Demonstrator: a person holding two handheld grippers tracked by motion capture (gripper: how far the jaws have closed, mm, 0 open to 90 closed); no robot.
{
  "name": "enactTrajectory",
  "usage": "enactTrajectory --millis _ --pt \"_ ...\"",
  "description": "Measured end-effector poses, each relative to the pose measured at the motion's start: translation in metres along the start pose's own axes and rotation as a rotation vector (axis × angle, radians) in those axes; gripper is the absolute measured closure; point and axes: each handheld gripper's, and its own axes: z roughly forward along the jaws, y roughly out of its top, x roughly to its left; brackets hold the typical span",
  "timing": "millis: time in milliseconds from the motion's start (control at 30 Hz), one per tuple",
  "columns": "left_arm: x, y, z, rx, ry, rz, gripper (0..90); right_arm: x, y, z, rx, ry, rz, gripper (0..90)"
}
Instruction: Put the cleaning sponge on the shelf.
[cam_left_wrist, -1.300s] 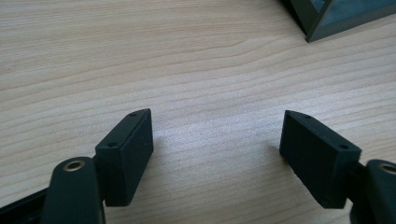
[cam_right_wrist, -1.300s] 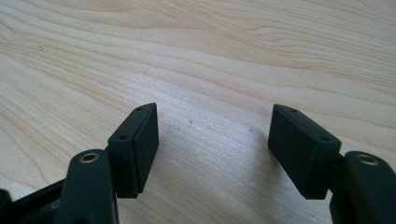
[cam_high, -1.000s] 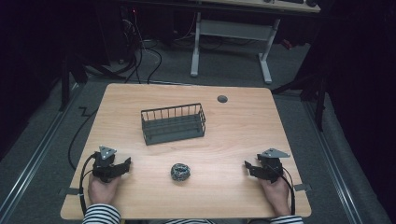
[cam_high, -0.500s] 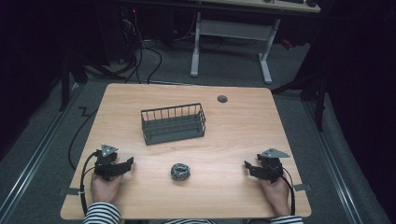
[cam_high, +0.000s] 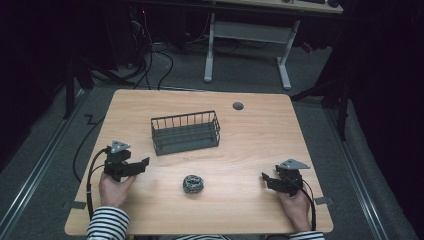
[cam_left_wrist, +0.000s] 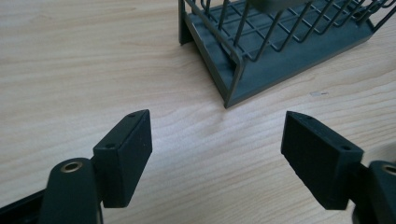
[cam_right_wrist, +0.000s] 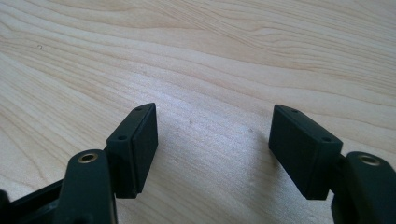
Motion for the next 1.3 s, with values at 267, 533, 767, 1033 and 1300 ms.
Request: enactTrajectory --millis 267,533,767,1033,1300 --pt "0.000 0.028 -0.002 -0.002 -0.032 -0.008 24.5 0.000 0.000 0.000 0.001 0.002 0.002 33.1" --pt "-0.005 0.058 -0.001 -0.027 -0.047 0.023 26.9 -0.001 0.000 0.000 0.001 0.005 0.003 33.1" --pt "-0.006 0.079 0.011 0.013 -0.035 0.036 27.7 -0.001 0.000 0.000 0.001 0.006 0.002 33.2" --pt "0.000 0.093 0.028 0.045 0.000 0.032 30.2 -0.001 0.000 0.000 0.002 0.006 0.004 33.2" --pt "0.002 0.096 0.041 0.081 0.019 0.038 34.4 -0.001 0.000 0.000 0.003 0.007 0.005 33.2"
